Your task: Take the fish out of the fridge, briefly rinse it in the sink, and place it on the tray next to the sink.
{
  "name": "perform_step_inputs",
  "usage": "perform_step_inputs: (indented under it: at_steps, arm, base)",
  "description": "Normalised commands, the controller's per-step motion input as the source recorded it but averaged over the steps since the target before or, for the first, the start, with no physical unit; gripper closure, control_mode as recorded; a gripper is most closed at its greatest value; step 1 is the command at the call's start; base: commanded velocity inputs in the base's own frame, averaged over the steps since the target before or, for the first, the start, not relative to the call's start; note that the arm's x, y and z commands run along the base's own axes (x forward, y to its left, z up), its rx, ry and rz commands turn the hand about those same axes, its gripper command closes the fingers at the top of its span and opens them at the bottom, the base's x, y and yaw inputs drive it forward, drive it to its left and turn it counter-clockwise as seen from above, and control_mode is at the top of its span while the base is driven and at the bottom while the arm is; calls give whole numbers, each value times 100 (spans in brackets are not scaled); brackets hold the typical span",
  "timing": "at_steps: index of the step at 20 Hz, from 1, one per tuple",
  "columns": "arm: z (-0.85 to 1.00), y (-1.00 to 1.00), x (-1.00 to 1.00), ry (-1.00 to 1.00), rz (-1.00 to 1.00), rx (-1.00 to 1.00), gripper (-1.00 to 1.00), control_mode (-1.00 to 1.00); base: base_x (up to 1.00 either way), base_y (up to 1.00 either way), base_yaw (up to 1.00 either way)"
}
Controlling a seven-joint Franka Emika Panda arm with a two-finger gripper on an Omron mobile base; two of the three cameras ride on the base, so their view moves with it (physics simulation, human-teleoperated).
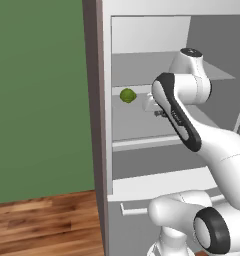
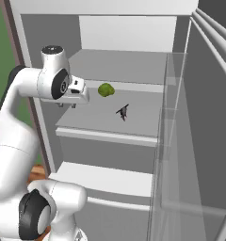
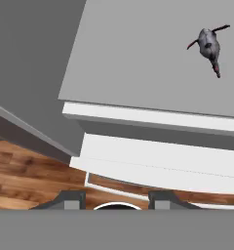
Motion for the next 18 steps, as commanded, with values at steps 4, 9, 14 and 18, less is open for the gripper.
perform_step_inputs:
  at_steps: [4,9,14,18]
  arm:
    - [0,0,-8,-1,0,0,-100,-100]
    - [-14,-45,-18,-12,-4,0,-100,-100]
    - [-27,-81,-2,-9,-6,-5,-100,-100]
    - [-30,-72,-1,-7,-16,-13,-100,-100]
  base:
    - [0,0,0]
    - [0,0,0]
    - [0,0,0]
    - [0,0,0]
